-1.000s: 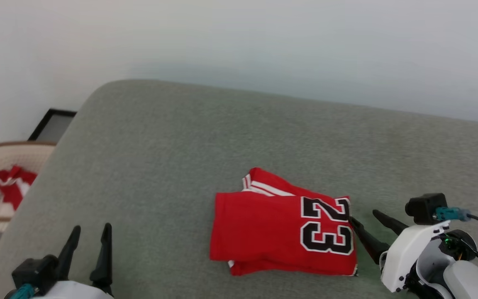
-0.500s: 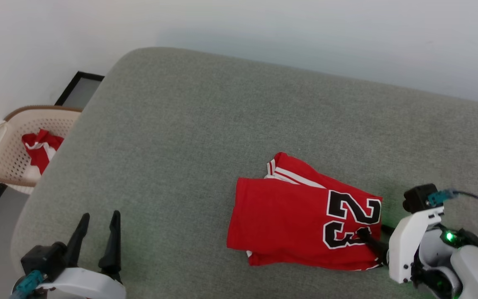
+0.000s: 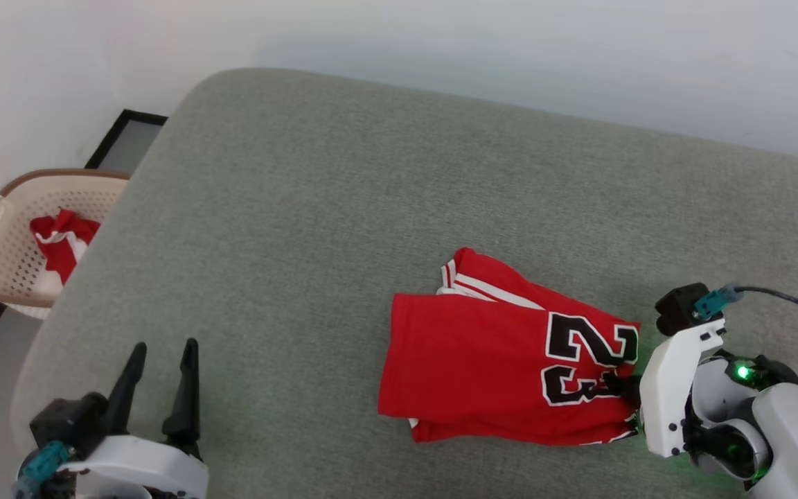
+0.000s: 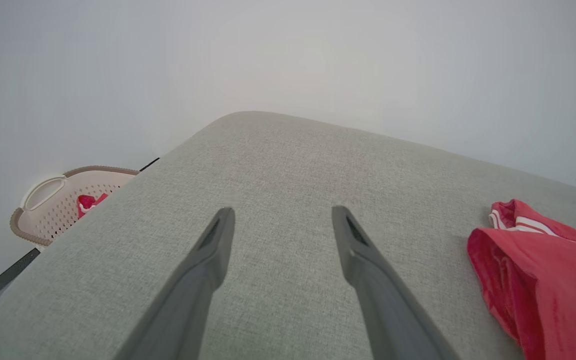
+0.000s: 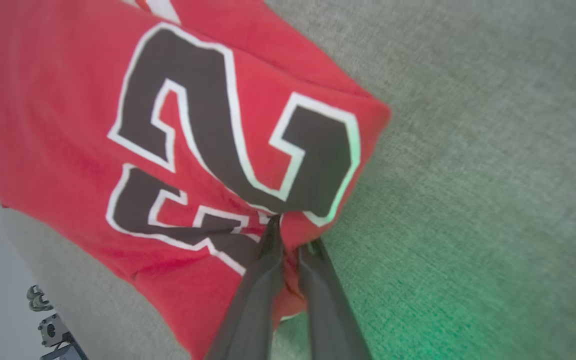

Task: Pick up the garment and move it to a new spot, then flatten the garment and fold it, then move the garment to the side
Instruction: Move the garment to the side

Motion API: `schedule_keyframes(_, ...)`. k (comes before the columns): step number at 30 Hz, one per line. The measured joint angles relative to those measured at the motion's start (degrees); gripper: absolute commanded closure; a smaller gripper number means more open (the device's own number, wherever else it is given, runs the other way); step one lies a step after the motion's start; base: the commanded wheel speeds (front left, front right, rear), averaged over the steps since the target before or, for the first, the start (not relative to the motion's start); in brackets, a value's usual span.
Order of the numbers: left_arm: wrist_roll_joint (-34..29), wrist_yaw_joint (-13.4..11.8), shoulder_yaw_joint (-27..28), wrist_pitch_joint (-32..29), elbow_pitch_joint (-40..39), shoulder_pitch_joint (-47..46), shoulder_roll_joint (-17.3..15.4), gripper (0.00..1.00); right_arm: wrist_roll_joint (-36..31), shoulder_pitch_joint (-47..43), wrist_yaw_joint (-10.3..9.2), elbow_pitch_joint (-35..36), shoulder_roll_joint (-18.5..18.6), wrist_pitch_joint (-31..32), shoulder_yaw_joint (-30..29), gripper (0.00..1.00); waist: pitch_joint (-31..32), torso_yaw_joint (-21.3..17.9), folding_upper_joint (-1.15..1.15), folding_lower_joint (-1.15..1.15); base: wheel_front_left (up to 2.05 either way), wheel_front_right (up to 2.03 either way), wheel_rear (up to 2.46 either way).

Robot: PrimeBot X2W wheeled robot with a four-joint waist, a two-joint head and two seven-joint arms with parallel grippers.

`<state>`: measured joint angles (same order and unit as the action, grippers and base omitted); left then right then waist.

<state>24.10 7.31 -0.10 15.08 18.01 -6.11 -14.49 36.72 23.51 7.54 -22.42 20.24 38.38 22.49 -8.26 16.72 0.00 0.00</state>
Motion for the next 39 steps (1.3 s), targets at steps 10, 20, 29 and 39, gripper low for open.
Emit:
schedule_keyframes(10,-0.1,0.0,-1.9,0.0,-0.9,-2.4,-1.4,0.00,-2.2,0.7,0.00,5.7,5.3,2.5,-4.6,1.00,-0.6,-3.1,0.00,0.00,0.00,0.00,0.00)
schedule_keyframes(20,0.3,0.0,-6.2,0.0,-1.2,-7.6,-2.7,0.00,-4.0,5.1,0.00,7.9,11.8,3.5,-8.9,1.00,-2.7,-7.9,0.00,0.00,0.00,0.00,0.00)
schedule_keyframes(29,0.6,0.0,-10.8,0.0,-0.8,-13.6,-3.8,0.00,-5.5,10.5,-0.01,7.2,16.3,1.7,-11.1,1.00,-6.0,-13.4,0.00,0.00,0.00,0.00,0.00)
schedule_keyframes(39,1.6,0.0,-15.4,0.0,-0.1,-20.3,-5.2,0.00,-7.0,15.4,0.00,2.7,20.2,-3.9,-10.9,1.00,-10.9,-19.1,0.00,0.00,0.00,0.00,0.00)
